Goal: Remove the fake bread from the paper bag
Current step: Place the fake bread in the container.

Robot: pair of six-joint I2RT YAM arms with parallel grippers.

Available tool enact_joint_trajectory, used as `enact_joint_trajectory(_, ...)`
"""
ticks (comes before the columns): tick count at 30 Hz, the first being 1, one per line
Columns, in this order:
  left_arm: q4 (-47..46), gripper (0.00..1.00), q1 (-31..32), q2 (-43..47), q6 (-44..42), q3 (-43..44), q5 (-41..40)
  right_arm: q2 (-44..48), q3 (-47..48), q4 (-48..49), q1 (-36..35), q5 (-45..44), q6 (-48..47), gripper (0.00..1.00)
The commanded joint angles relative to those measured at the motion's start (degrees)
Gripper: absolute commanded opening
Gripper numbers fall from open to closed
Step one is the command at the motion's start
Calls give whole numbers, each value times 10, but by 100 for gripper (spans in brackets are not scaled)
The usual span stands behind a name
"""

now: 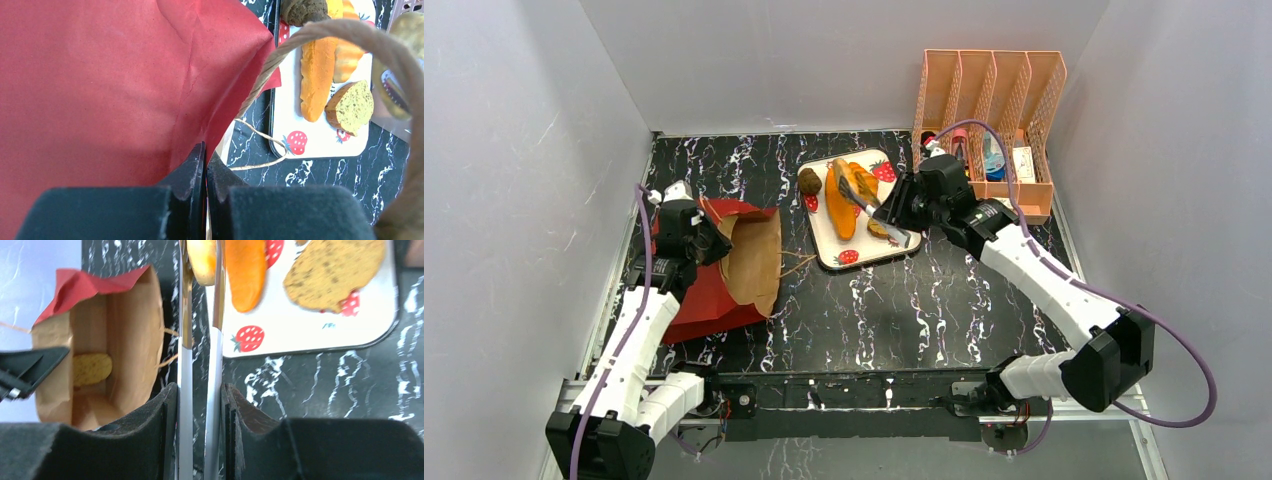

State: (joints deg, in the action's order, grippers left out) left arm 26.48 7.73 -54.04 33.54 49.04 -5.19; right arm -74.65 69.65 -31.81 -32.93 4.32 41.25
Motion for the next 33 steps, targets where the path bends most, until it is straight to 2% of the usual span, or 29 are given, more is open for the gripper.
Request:
enact_joint_trajectory(1,20,0,0,19,-1,22,5,-12,34,77,32,-57,-48,0)
enact_joint_trajectory(9,20,0,1,41,20,15,25,-72,50,139,53,-173,-126,0)
enact_joint_trajectory(16,24,0,1,53,21,16,40,-146,74,186,58,-232,-187,0)
enact_joint_trajectory(24,24,0,1,53,9,25,53,-202,73,213,61,-241,-226,0)
enact_joint_trajectory(33,12,0,1,46,12,28,58,-215,40,223,61,-215,-233,0)
